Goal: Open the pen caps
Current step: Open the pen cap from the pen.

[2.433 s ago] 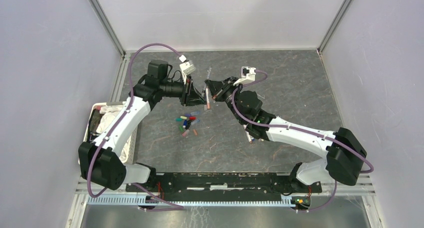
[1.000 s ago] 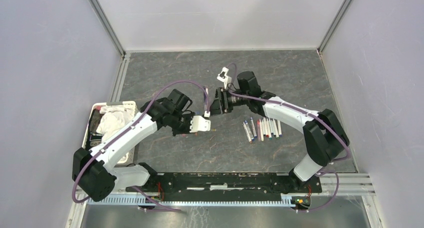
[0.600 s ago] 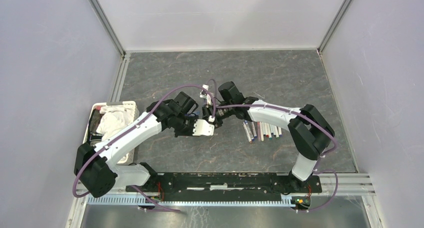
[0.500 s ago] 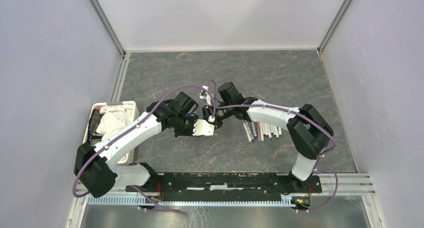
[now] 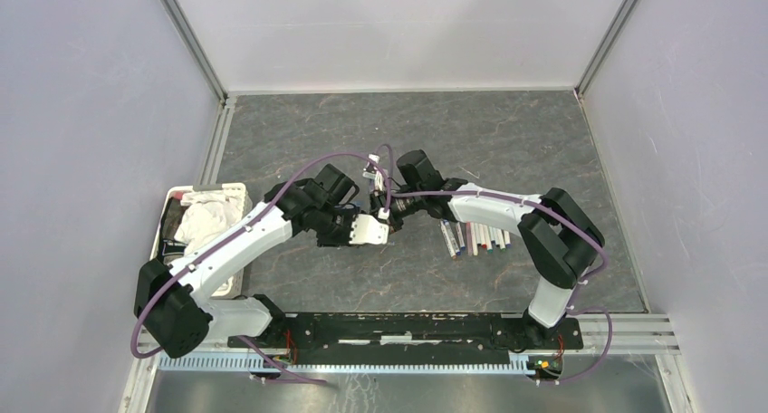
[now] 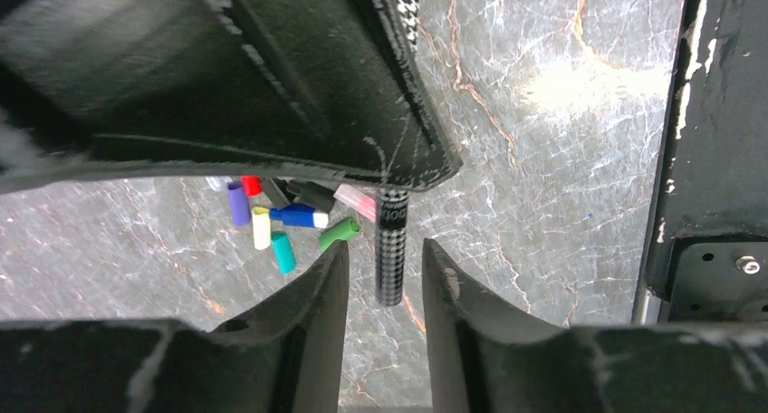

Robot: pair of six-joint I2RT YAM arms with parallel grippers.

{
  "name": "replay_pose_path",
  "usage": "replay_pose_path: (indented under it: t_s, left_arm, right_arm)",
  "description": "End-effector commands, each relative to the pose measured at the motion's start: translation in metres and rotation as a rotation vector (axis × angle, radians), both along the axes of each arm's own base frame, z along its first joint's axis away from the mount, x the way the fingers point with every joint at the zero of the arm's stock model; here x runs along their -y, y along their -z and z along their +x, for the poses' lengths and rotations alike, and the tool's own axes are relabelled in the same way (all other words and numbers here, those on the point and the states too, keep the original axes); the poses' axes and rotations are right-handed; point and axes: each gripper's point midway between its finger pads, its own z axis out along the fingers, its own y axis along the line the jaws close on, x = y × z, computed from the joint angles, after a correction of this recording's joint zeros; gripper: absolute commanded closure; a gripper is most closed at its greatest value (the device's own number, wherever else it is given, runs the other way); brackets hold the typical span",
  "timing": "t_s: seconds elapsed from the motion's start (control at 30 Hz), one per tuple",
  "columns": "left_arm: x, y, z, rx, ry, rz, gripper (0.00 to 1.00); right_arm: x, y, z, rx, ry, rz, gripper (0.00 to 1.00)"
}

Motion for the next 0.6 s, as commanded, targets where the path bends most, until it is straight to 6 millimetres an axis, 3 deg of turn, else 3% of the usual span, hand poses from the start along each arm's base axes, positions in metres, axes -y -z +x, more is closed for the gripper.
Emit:
replay_pose_path:
  t_s: [0.0,0.2,0.37,0.57]
  left_arm:
    - [0.019,-0.028,0.004,0.040,0.038,-0.102,0.52]
    - [0.027,-0.025,-0.015,-0.069,0.085,-0.143,0.49]
    - [0.038,-0.031,-0.047,-0.222,0.151,-0.224,0.52]
    - [0.045,-0.039,-0.048,-0.233,0.137,-0.262,0.56]
  right_arm:
    - [0.004,-0.003,0.001,0.060,0.005,0.032,1.00]
    - [0.014,-0.013,-0.007,0.107,0.029,0.094,1.00]
    - [0.023,-0.026,-0.020,0.129,0.031,0.182,1.00]
    - [0.027,-0.041,-0.030,0.116,0.039,0.278,1.00]
